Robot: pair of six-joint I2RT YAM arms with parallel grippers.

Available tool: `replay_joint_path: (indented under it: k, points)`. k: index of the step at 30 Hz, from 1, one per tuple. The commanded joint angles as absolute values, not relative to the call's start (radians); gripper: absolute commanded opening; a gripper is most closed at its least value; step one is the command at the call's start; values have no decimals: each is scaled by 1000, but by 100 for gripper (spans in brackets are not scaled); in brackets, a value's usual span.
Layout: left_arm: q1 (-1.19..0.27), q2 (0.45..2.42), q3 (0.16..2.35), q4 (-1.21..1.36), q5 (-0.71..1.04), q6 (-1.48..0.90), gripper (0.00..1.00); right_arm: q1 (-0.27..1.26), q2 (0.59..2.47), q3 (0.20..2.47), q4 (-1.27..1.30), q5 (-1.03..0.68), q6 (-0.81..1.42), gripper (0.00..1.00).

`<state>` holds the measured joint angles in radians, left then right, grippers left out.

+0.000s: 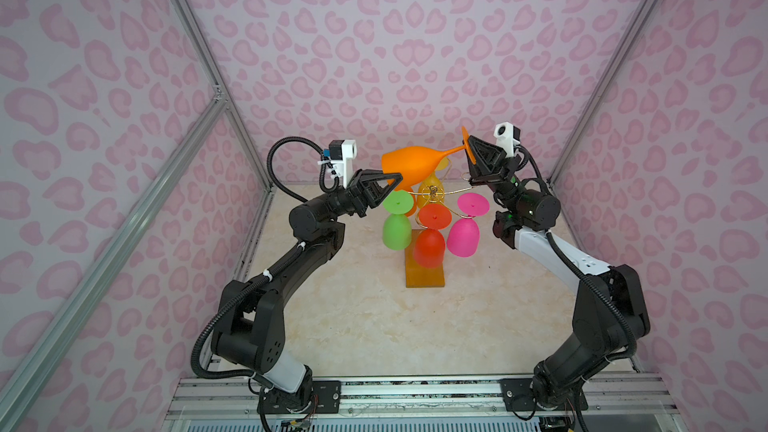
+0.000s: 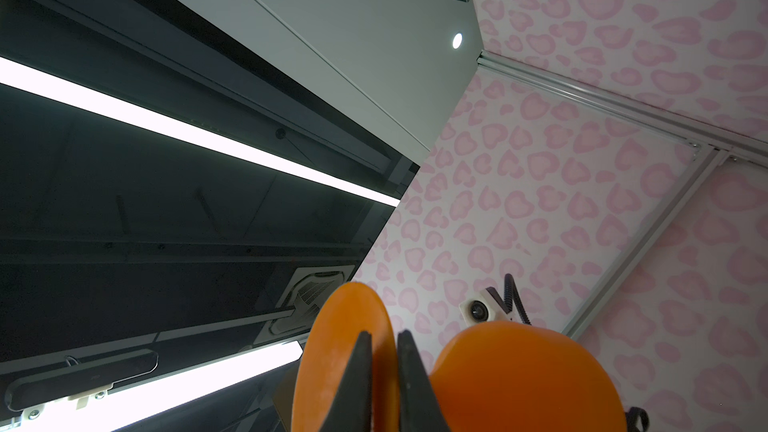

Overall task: Take the wine glass off the wine glass rack
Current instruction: 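Grasp the orange glass bowl with the left gripper and open the right gripper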

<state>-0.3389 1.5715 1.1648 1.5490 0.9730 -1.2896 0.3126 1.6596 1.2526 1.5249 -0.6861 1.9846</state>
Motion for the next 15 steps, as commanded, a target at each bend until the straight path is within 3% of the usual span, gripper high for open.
replay_joint_path:
  k: [1,5,15]
  points:
    - [-336,1551,1168,1594,975,-1287,8,304,1666,1259,1558,-653,1967,21]
    - [-339,1547,1176,1594,978,-1297,8,299,1672,1265,1558,-655,1972,35]
    - [-348,1496,1191,1489,1087,-1210,2,181,1611,1241,1548,-694,1930,40]
